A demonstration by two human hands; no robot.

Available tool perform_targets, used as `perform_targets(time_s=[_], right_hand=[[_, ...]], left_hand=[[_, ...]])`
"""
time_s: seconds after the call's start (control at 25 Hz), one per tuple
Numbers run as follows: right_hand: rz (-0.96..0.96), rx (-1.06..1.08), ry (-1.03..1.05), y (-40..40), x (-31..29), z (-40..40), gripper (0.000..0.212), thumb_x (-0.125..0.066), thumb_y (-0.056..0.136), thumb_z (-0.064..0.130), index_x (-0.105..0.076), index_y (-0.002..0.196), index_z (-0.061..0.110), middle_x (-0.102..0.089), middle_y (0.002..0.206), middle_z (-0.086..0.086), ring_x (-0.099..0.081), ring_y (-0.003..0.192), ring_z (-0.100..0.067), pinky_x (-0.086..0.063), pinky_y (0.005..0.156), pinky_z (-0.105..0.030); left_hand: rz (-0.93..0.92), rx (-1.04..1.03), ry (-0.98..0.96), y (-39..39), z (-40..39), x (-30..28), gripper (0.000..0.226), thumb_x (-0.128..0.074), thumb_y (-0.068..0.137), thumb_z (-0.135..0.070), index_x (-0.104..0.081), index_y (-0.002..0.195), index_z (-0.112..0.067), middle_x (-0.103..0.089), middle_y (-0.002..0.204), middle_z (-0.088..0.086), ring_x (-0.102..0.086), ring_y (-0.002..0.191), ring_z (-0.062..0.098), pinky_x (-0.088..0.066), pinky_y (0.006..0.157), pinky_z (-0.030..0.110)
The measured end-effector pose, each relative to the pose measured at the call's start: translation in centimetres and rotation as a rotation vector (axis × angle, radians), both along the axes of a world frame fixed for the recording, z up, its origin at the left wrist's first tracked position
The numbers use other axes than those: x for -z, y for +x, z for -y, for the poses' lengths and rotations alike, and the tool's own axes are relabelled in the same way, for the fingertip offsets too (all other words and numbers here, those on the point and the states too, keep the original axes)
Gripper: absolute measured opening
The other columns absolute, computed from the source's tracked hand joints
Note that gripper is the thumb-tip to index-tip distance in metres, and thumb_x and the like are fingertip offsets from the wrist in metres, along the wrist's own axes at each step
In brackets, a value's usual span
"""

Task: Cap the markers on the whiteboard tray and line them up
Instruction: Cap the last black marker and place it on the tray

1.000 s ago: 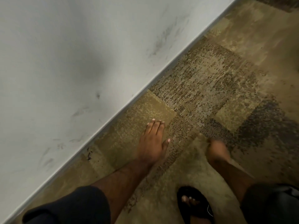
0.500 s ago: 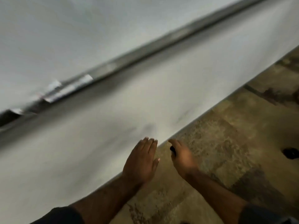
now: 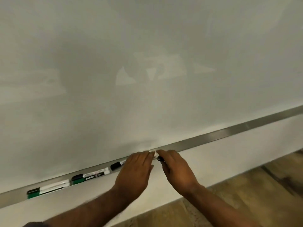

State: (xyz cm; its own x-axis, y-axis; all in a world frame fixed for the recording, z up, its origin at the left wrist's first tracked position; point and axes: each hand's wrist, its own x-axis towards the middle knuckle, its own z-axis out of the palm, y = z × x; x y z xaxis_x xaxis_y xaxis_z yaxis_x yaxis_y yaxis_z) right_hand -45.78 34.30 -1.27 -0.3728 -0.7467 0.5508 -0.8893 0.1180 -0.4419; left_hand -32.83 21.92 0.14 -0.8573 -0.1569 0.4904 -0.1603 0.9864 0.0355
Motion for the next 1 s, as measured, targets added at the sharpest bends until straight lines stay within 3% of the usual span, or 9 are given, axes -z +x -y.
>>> perform_targets(time_s=[0.28,0.4,0.48,0.72,0.84,1.0], right_hand=[[-0.023,-0.181,-0.017,5.0,-8.4,4.7,0.054,-0.057,0.085,-0.002,-0.042,0.129,0.024,-0.065,0.106,-0.002,-0.056,0.098,-0.015,-0.05,0.082,-0.028],[-0.019,-0.247,-0.017,7.0,-10.3,6.6,0.049,-0.056,0.088,0.001,-0.041,0.129,0.025,-0.065,0.104,-0.003,-0.057,0.095,-0.015,-0.052,0.081,-0.032],[-0.004,-0.277,0.0,7.9,-11.2,7.8,0.049,-0.056,0.089,0.002,-0.042,0.129,0.025,-0.065,0.107,-0.003,-0.057,0.096,-0.015,-0.052,0.082,-0.032],[0.007,-0.162,-0.076,7.9,-11.5,10.9,0.041,-0.061,0.091,0.014,-0.05,0.129,0.02,-0.063,0.111,-0.001,-0.055,0.096,-0.002,-0.046,0.082,-0.017],[0.044,-0.072,-0.005,5.9,-9.8,11.3,0.031,-0.06,0.09,0.009,-0.058,0.119,0.017,-0.064,0.107,-0.001,-0.058,0.096,-0.01,-0.049,0.081,-0.025],[0.016,-0.059,0.295,2.3,-5.6,11.5,0.02,-0.056,0.089,0.01,-0.065,0.105,0.017,-0.066,0.102,-0.004,-0.061,0.097,-0.022,-0.051,0.081,-0.036]], left_hand=[[0.017,-0.067,0.104,4.7,2.7,-9.1,0.025,-0.066,0.084,-0.02,-0.061,0.108,-0.017,-0.07,0.098,0.002,-0.066,0.087,0.022,-0.052,0.08,0.037],[0.027,-0.075,0.034,6.9,4.5,-10.8,0.024,-0.074,0.075,-0.012,-0.068,0.098,-0.016,-0.073,0.088,0.003,-0.069,0.078,0.023,-0.054,0.074,0.035],[0.031,-0.096,0.048,7.9,5.9,-11.3,0.025,-0.071,0.079,-0.012,-0.068,0.104,-0.015,-0.073,0.095,0.006,-0.068,0.086,0.025,-0.052,0.079,0.036],[-0.124,-0.163,0.251,11.7,10.2,-9.8,0.044,-0.049,0.094,-0.009,-0.042,0.138,-0.012,-0.058,0.105,0.007,-0.055,0.093,0.023,-0.048,0.079,0.032],[-0.115,-0.255,0.357,13.5,11.8,-7.8,0.039,-0.042,0.095,-0.005,-0.049,0.132,-0.015,-0.054,0.103,0.005,-0.054,0.096,0.02,-0.042,0.082,0.024],[-0.196,-0.352,0.639,13.7,12.8,-4.9,0.028,-0.038,0.098,-0.008,-0.057,0.117,-0.014,-0.052,0.104,0.0,-0.054,0.098,0.016,-0.051,0.083,0.035]])
